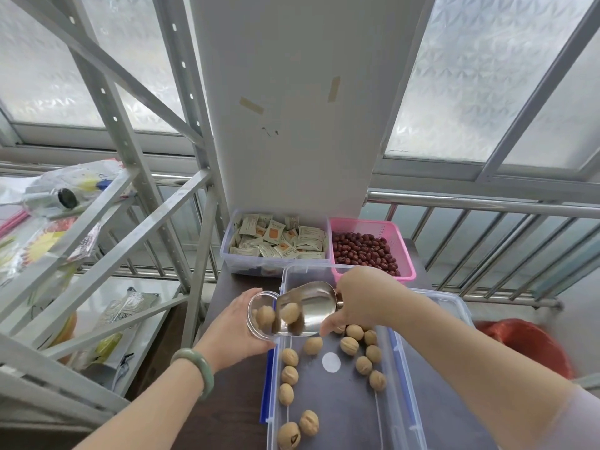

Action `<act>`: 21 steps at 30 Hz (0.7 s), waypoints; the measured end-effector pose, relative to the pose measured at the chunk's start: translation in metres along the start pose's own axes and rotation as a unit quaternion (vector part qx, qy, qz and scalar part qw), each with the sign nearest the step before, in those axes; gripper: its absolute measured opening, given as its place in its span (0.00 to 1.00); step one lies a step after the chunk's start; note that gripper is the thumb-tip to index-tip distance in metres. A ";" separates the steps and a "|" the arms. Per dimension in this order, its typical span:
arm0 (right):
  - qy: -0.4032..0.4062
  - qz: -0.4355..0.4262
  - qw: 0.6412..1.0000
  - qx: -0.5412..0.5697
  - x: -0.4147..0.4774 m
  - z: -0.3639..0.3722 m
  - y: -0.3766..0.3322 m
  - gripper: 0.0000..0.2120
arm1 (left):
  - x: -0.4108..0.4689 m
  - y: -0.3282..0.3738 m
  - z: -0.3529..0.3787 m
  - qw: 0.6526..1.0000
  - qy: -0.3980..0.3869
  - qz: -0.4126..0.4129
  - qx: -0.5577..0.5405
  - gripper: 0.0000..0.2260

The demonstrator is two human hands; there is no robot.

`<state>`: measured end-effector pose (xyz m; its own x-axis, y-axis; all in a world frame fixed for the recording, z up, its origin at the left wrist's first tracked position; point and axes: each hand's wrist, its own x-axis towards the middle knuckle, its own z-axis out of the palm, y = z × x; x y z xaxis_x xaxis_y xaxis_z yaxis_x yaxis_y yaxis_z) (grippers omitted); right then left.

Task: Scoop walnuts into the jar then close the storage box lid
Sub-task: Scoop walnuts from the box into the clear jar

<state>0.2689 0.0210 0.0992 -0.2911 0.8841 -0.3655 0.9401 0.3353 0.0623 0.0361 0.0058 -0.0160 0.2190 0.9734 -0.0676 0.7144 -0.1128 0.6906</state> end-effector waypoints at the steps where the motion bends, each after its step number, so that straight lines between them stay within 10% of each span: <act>1: 0.002 0.001 1.000 -0.005 -0.001 -0.001 0.000 0.32 | 0.000 0.000 0.000 1.000 0.004 0.006 -0.007 0.40; 12: -0.017 0.100 0.993 0.064 -0.016 0.012 0.036 0.33 | 0.004 -0.011 0.005 1.000 0.014 -0.012 -0.026 0.39; 21: -0.228 0.201 0.947 0.108 -0.027 0.048 0.055 0.13 | 0.003 -0.018 0.006 0.997 -0.011 -0.053 -0.054 0.37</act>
<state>0.3372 -0.0003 0.0681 0.1581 0.6774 -0.7185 0.9874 -0.1157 0.1082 0.0277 0.0092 -0.0323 0.1626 0.9738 -0.1591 0.6585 0.0130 0.7525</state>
